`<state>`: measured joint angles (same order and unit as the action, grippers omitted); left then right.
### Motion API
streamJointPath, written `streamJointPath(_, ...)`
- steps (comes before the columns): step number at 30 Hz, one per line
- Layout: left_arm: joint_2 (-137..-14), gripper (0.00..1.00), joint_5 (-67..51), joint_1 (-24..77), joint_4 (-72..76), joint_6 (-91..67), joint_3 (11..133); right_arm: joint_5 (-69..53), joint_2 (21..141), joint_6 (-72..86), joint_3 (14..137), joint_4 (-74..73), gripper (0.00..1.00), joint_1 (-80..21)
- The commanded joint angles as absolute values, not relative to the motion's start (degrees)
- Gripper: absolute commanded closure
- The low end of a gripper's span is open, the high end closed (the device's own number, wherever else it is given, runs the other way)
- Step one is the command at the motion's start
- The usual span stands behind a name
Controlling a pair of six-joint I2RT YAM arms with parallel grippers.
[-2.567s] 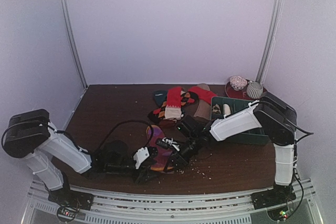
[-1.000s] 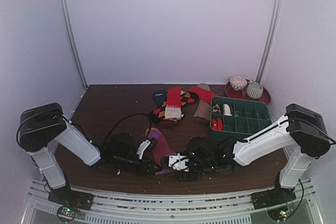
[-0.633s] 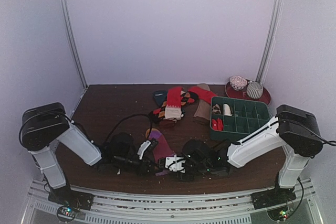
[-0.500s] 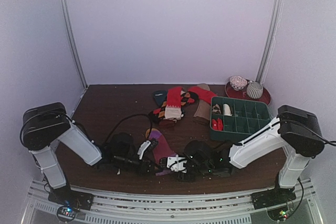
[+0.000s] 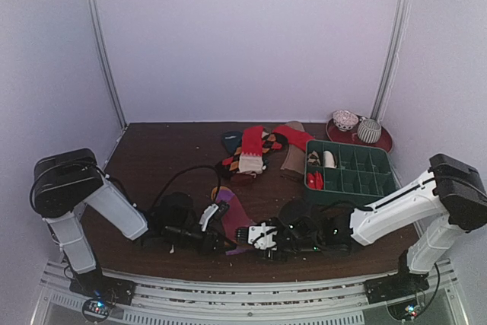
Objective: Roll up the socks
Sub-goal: Roll a pair of socks at the center of the board.
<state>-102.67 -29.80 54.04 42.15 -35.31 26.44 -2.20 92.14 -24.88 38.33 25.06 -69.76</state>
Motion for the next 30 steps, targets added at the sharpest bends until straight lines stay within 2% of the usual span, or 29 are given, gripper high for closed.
streamJointPath(1,-106.3,1.00,-29.1,54.4,28.7,-35.5,24.3,-3.7,97.3,-25.2,39.8,25.1,0.52,-69.8)
streamJointPath(7,-106.2,1.00,-29.2,54.4,28.0,-35.2,24.2,-3.2,102.0,-24.3,41.0,27.0,0.53,-69.1)
streamJointPath(15,-105.4,1.00,-28.8,54.3,28.5,-33.8,24.3,-8.0,104.8,-19.2,41.3,23.9,0.68,-67.5)
streamJointPath(18,-99.2,0.75,-25.4,54.3,26.3,-30.0,24.4,-17.0,105.6,-15.0,42.3,19.6,0.79,-64.6)
streamJointPath(20,-94.0,0.62,-21.2,54.3,23.9,-26.2,24.8,-23.8,106.8,-11.3,43.5,16.8,0.84,-61.9)
streamJointPath(23,-85.4,0.56,-16.3,54.5,22.5,-20.1,24.7,-31.4,109.5,-6.2,47.2,10.6,0.85,-59.6)
streamJointPath(26,-77.5,0.47,-11.8,56.2,27.1,-14.5,22.4,-36.3,113.3,-2.6,53.3,1.0,0.84,-58.4)
streamJointPath(30,-73.3,0.43,-7.5,60.2,35.4,-7.3,17.9,-42.6,118.3,0.4,62.0,-14.1,0.83,-56.7)
